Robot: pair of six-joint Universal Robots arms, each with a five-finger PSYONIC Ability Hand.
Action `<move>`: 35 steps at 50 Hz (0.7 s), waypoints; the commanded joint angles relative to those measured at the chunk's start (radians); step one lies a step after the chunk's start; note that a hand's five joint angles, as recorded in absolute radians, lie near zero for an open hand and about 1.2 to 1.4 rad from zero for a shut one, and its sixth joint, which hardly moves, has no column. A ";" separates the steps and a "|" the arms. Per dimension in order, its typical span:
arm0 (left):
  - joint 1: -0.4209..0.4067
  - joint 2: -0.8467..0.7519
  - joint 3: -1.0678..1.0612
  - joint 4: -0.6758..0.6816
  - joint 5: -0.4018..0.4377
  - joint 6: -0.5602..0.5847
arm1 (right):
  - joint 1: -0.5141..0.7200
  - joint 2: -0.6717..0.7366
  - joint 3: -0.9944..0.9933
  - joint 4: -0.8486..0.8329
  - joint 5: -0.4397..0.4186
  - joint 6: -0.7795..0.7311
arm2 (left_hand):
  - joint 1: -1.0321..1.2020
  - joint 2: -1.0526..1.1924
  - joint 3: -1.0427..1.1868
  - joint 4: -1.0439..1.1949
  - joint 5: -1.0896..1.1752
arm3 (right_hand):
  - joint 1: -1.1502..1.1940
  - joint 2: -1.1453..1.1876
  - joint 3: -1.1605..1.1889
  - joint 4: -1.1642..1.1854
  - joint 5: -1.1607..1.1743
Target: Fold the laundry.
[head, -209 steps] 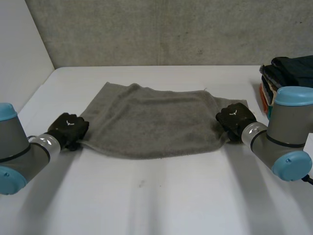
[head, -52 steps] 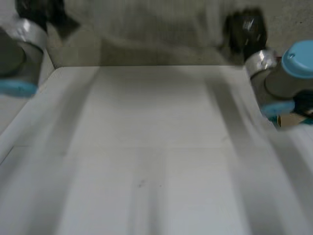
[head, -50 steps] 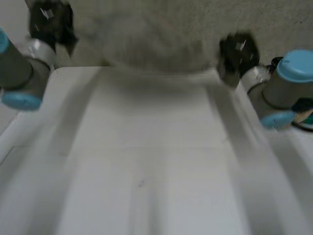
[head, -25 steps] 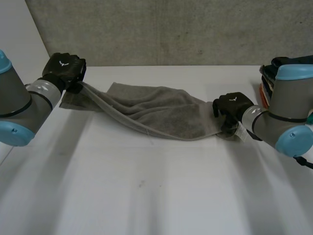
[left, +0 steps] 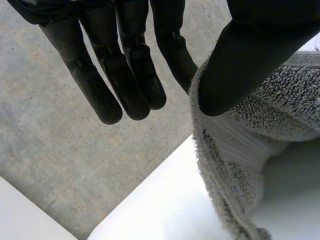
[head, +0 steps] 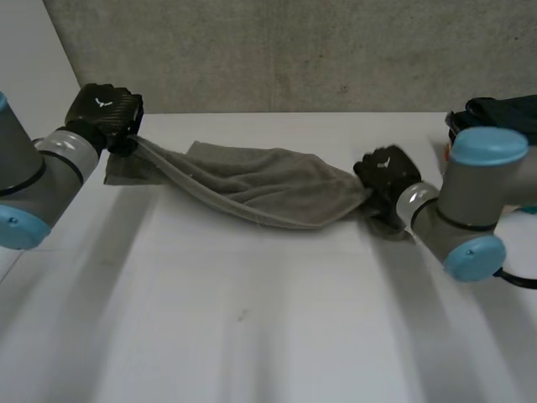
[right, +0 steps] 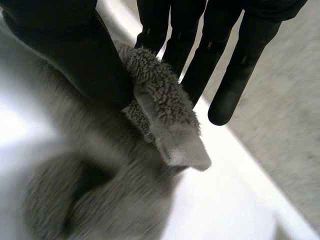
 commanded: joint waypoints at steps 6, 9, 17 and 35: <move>0.036 0.432 0.022 -0.166 0.011 0.029 | -0.113 -0.486 -0.110 0.176 -0.011 0.174 | 0.234 0.216 0.219 0.209 0.249 | 0.256 0.215 0.211 0.202 0.217; 0.033 0.517 0.089 -0.189 0.023 -0.051 | -0.122 -0.530 -0.205 0.234 -0.022 0.217 | 0.234 0.216 0.219 0.209 0.249 | 0.256 0.215 0.211 0.202 0.217; 0.054 0.490 0.264 -0.272 0.039 -0.146 | -0.153 -0.507 -0.331 0.349 -0.045 0.226 | 0.234 0.216 0.219 0.209 0.249 | 0.256 0.215 0.211 0.202 0.217; 0.039 -0.069 0.604 -0.358 0.088 0.026 | -0.047 -0.125 -0.473 0.063 0.059 0.186 | 0.234 0.216 0.219 0.209 0.249 | 0.256 0.215 0.211 0.202 0.217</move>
